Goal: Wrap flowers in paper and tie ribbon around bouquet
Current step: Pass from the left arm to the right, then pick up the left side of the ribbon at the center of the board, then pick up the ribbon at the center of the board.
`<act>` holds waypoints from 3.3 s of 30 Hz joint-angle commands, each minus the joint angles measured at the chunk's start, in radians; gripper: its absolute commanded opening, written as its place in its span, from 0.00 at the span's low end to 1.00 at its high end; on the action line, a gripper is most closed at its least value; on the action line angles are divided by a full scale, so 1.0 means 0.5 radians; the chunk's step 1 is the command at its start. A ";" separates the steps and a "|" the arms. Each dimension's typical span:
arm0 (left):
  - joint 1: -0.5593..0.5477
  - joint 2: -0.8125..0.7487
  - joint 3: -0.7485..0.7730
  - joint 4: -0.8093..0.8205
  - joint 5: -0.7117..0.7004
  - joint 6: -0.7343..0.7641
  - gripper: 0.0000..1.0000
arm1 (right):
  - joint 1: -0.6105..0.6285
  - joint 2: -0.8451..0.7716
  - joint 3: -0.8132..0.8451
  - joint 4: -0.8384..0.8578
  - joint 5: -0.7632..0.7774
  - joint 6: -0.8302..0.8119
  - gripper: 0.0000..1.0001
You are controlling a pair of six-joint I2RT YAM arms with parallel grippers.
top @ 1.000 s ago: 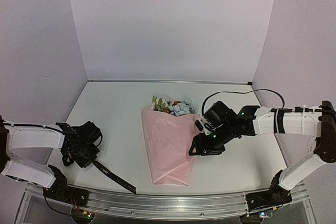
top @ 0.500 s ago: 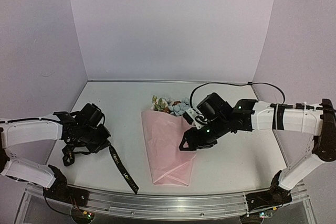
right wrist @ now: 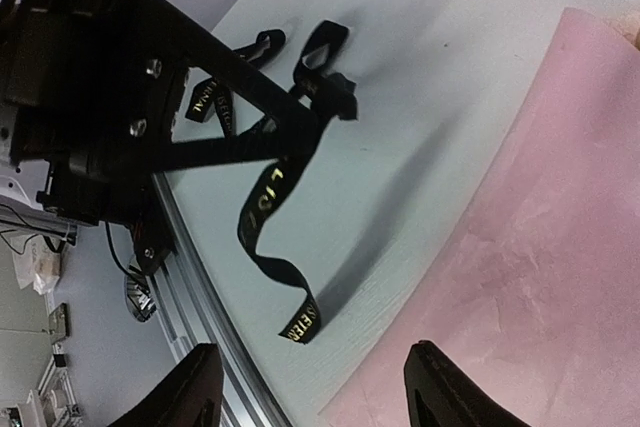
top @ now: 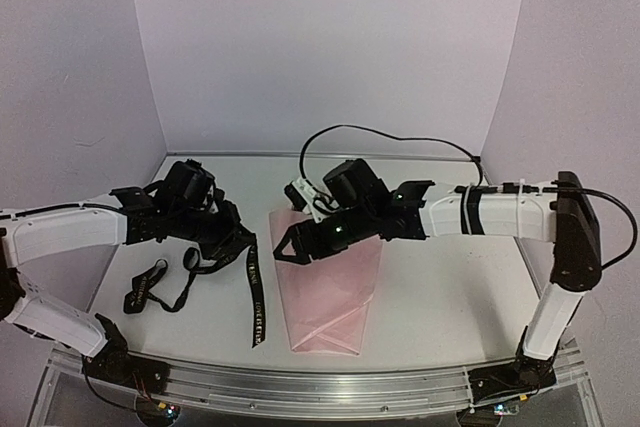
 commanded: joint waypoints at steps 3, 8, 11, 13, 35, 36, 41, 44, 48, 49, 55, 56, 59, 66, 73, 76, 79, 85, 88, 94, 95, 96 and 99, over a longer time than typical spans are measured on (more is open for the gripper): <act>-0.045 0.105 0.147 0.196 0.123 0.094 0.00 | 0.000 0.155 0.201 0.227 -0.056 0.087 0.64; -0.064 0.118 0.157 0.257 0.159 0.095 0.00 | 0.000 0.252 0.261 0.230 -0.047 0.123 0.60; -0.067 0.117 0.160 0.283 0.172 0.098 0.00 | 0.008 0.301 0.284 0.233 -0.050 0.165 0.56; -0.069 0.116 0.159 0.306 0.189 0.096 0.00 | 0.014 0.322 0.291 0.233 -0.037 0.173 0.54; -0.058 -0.124 0.035 0.110 -0.005 0.320 0.49 | 0.001 -0.828 -0.479 -1.586 0.786 -0.294 0.00; -0.040 -0.131 0.016 0.046 -0.075 0.288 0.48 | -0.012 -0.885 -0.525 -1.662 0.865 -0.291 0.00; 0.134 -0.167 -0.182 -0.217 -0.316 0.043 0.47 | -0.127 -1.143 -0.715 -1.908 1.285 -0.201 0.00; 0.287 -0.184 -0.336 -0.273 -0.325 -0.044 0.48 | -0.238 -1.248 -0.811 -1.968 1.373 -0.141 0.00; 0.333 -0.248 -0.444 -0.504 -0.604 -0.181 0.52 | -0.346 -1.361 -0.902 -1.977 1.395 -0.106 0.00; 0.338 -0.278 -0.470 -0.549 -0.668 -0.220 0.54 | -0.370 -1.375 -0.912 -1.983 1.404 -0.109 0.00; 0.347 -0.352 -0.519 -0.846 -0.934 -0.397 0.56 | -0.435 -1.420 -0.917 -1.992 1.374 -0.162 0.00; 0.348 -0.354 -0.523 -0.858 -0.945 -0.399 0.56 | -0.435 -1.416 -0.911 -1.991 1.374 -0.170 0.00; 0.348 -0.341 -0.515 -0.846 -0.917 -0.333 0.55 | -0.438 -1.411 -0.908 -1.977 1.368 -0.193 0.00; 0.348 -0.321 -0.646 -0.533 -0.659 -0.141 0.55 | -0.454 -1.385 -0.903 -1.928 1.343 -0.213 0.00; 0.326 -0.295 -0.711 -0.447 -0.558 -0.161 0.46 | -0.468 -1.353 -0.906 -1.906 1.321 -0.212 0.00; 0.293 -0.324 -0.743 -0.416 -0.539 -0.189 0.42 | -0.476 -1.350 -0.909 -1.906 1.320 -0.211 0.00; 0.261 -0.324 -0.761 -0.423 -0.535 -0.224 0.35 | -0.484 -1.347 -0.912 -1.900 1.317 -0.209 0.00; 0.246 -0.406 -0.708 -0.489 -0.587 -0.250 0.04 | -0.498 -1.332 -0.901 -1.898 1.317 -0.214 0.00; 0.256 -0.482 -0.516 -0.689 -0.838 -0.178 0.00 | -0.539 -1.323 -0.888 -1.899 1.321 -0.214 0.00; 0.310 -0.508 0.124 -1.350 -1.624 -0.074 0.00 | -0.731 -1.370 -0.851 -1.989 1.393 -0.193 0.00; 0.312 -0.506 0.230 -1.458 -1.763 -0.073 0.00 | -0.770 -1.390 -0.844 -2.015 1.400 -0.192 0.00; 0.315 -0.500 0.317 -1.556 -1.902 -0.096 0.00 | -0.803 -1.410 -0.835 -2.049 1.411 -0.193 0.00; 0.321 -0.495 0.567 -1.825 -2.169 -0.162 0.00 | -0.918 -1.472 -0.809 -2.135 1.432 -0.196 0.00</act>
